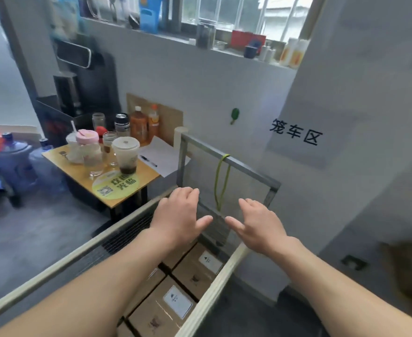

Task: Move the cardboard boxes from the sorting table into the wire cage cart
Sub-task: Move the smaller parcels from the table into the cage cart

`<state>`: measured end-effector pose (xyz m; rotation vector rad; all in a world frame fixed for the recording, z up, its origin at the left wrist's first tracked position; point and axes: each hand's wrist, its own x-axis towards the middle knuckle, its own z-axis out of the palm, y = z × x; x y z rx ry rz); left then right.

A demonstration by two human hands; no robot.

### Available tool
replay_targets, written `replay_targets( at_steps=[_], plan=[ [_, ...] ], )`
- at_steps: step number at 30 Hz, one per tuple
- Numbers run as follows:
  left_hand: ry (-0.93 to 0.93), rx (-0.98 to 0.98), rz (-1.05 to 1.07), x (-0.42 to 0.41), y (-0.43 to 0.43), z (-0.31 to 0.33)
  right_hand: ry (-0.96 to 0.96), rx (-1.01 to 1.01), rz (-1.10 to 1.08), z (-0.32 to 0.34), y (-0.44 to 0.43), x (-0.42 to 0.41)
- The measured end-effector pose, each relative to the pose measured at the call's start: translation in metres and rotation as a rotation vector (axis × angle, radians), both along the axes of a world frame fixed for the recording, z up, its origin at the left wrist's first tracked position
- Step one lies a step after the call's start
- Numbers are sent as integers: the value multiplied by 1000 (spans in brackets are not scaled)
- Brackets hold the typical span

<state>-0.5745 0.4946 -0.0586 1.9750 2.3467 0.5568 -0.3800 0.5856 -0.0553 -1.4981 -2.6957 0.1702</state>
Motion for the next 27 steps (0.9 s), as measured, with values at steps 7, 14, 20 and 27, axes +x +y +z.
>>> replay_targets(
  at_steps=[7, 14, 20, 27],
  plan=[
    [7, 42, -229, 93, 11, 24, 10, 23, -243, 23, -36, 109],
    [23, 47, -392, 196, 11, 36, 37, 44, -425, 38, -74, 215],
    [37, 45, -511, 301, 1, 44, 83, 73, -532, 44, -111, 317],
    [64, 32, -670, 426, -23, 49, 134, 102, -663, 42, -159, 434]
  ],
)
